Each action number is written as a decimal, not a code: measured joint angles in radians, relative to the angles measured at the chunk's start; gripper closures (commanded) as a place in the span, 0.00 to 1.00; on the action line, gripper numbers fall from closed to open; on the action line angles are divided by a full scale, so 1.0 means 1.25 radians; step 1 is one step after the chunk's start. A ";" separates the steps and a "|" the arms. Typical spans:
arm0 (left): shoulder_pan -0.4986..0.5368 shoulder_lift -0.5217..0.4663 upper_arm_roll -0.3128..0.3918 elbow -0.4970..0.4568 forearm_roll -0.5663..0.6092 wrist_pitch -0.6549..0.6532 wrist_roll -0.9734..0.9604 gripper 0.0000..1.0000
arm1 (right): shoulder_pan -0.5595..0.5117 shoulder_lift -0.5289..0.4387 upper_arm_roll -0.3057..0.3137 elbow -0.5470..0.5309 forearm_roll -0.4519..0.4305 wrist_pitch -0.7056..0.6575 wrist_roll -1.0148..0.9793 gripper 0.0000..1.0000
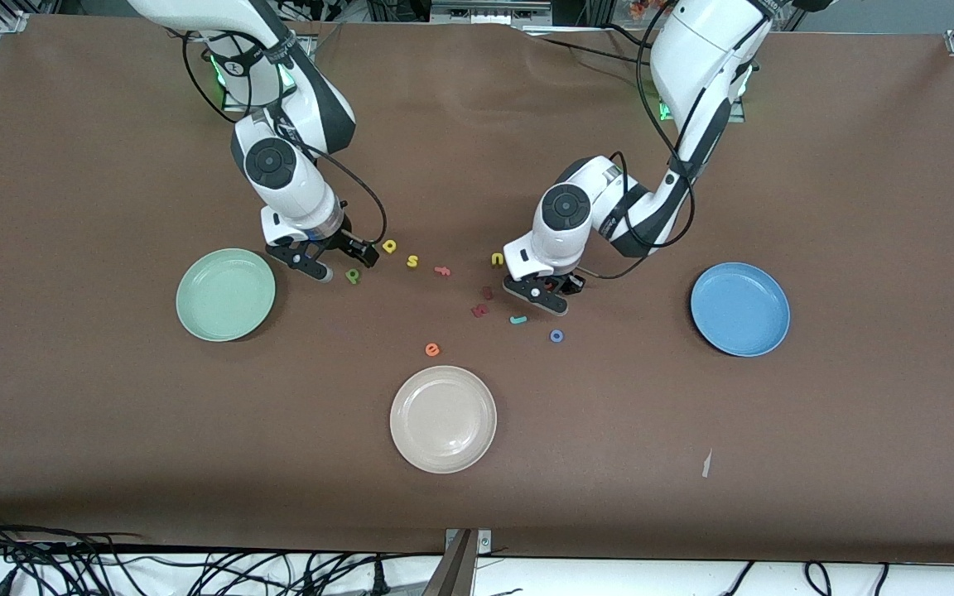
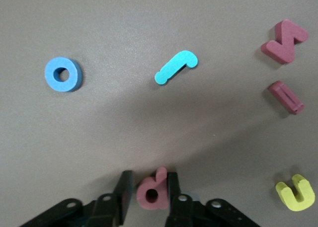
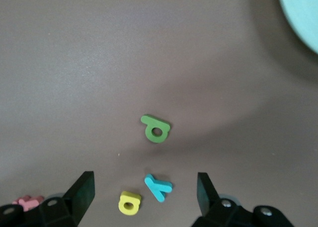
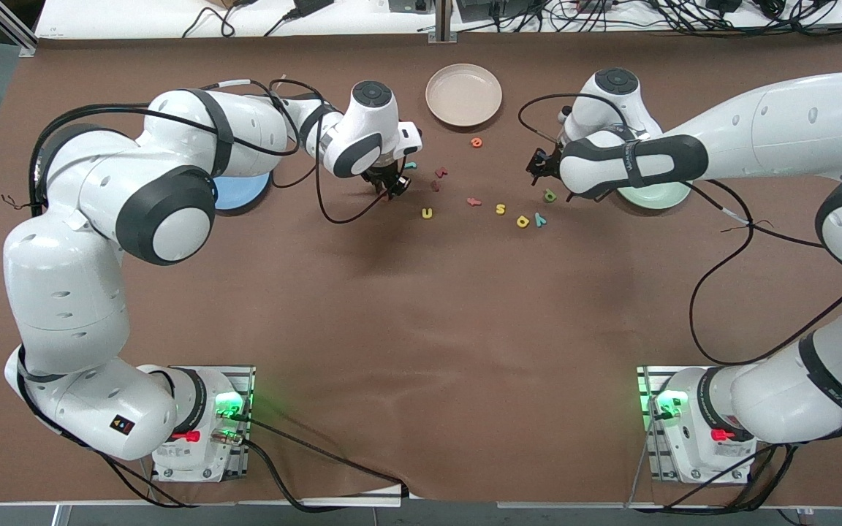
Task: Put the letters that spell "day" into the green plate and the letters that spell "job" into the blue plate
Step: 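Grasp the pink d with the left gripper while the right gripper grasps green d, then place the pink d on the blue plate while the right gripper carries green d, then release green d on the green plate while the left gripper reaches blue o, then grasp the blue o with the left gripper while the right gripper grasps teal y, then place the blue o on the blue plate while the right gripper drops teal y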
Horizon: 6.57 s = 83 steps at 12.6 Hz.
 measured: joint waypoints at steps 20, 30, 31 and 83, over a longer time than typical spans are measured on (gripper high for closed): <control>0.406 -0.105 0.020 0.020 0.000 -0.300 0.417 0.69 | -0.001 0.103 -0.058 0.007 -0.049 0.118 0.006 0.92; 0.387 -0.065 -0.008 0.116 -0.060 -0.296 0.351 0.00 | -0.001 0.055 -0.099 0.032 -0.058 0.029 -0.047 0.96; 0.356 -0.053 -0.011 0.136 -0.073 -0.295 0.305 0.00 | -0.001 0.034 -0.116 0.047 -0.059 -0.024 -0.084 0.96; 0.381 -0.153 0.066 -0.025 -0.061 -0.172 0.300 0.00 | 0.043 -0.027 -0.110 -0.046 -0.143 0.019 0.203 0.88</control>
